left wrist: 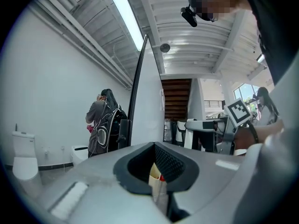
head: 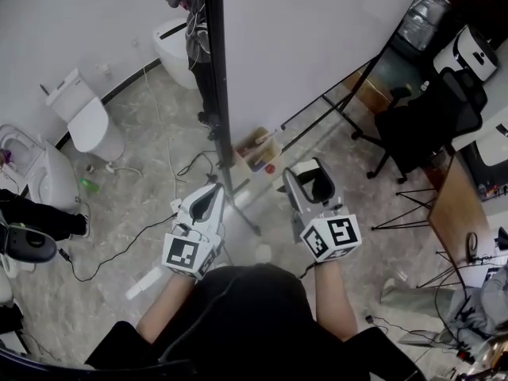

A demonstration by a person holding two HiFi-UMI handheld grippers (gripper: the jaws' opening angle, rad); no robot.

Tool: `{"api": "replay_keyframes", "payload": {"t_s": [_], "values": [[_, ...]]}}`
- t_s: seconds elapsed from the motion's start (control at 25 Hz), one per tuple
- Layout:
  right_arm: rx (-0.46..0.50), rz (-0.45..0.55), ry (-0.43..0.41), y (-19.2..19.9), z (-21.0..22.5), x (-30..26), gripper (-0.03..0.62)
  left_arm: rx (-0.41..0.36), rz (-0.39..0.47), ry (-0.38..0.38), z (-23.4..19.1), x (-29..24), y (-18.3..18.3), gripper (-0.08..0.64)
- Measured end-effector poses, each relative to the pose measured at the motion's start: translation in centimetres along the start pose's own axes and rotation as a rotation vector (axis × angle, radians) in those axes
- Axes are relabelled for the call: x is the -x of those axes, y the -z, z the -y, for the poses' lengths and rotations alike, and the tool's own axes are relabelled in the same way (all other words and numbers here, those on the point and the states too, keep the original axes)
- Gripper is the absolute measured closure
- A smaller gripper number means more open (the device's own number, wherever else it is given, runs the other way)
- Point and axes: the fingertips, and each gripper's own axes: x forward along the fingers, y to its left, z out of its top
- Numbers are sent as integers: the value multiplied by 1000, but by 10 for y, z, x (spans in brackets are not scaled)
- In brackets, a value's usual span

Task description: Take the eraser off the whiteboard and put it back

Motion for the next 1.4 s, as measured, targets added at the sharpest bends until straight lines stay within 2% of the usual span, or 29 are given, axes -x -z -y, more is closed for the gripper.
{"api": "replay_keyframes", "payload": {"t_s": [0.64, 0.92, 1.2, 1.4], "values": [[49, 56, 50, -32, -14, 62, 298, -6, -21, 21, 7, 8, -10, 555], [51, 71, 34, -41, -24, 56, 298, -14, -5, 42, 5, 11, -16, 555], [47, 63, 21, -36, -25, 47, 298, -16, -23, 6, -4, 13, -14, 556], [45, 62, 9, -38, -26, 40, 298, -9, -22, 13, -6, 10, -17, 557]]}}
